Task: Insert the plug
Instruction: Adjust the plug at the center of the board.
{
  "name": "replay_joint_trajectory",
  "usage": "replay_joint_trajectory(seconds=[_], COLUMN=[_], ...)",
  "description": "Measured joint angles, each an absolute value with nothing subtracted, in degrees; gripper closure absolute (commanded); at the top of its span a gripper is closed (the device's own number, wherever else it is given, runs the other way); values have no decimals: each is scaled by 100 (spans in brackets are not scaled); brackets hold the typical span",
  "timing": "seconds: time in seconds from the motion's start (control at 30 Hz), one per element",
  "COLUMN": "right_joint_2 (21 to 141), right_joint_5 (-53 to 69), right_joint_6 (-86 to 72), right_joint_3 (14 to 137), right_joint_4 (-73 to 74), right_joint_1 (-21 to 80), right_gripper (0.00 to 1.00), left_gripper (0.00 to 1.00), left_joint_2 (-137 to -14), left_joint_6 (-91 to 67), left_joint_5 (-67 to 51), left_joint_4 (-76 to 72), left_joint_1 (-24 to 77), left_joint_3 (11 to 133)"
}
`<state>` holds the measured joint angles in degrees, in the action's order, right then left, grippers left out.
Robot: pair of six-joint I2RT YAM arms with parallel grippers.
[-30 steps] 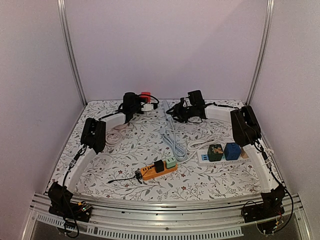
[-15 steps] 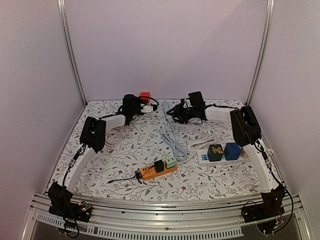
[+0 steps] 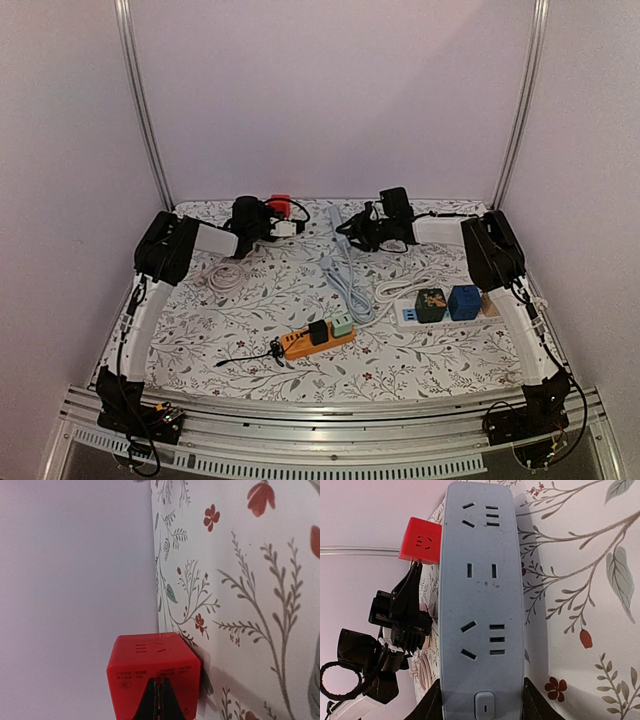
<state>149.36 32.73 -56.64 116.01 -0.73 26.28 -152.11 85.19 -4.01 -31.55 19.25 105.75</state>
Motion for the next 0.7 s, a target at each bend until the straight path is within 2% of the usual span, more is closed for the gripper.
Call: replay_joint_trajectory(seconds=[0.47, 0.7], right_joint_2=[14234, 13500], right_joint_5=[3179, 3050], right_joint_6=[-5457, -4853], right_joint_3=[10927, 10344], right_joint_4=[123, 604], right_joint_1=[2663, 2842], right_gripper=[100, 100], left_gripper=[100, 100], left_joint_2=[-13021, -12169], left_joint_6=[8525, 7970], left_joint_5=[279, 1116], left_joint_4=[-4165, -3828], left_joint_1=[2504, 3310], left_joint_3=[6799, 5771])
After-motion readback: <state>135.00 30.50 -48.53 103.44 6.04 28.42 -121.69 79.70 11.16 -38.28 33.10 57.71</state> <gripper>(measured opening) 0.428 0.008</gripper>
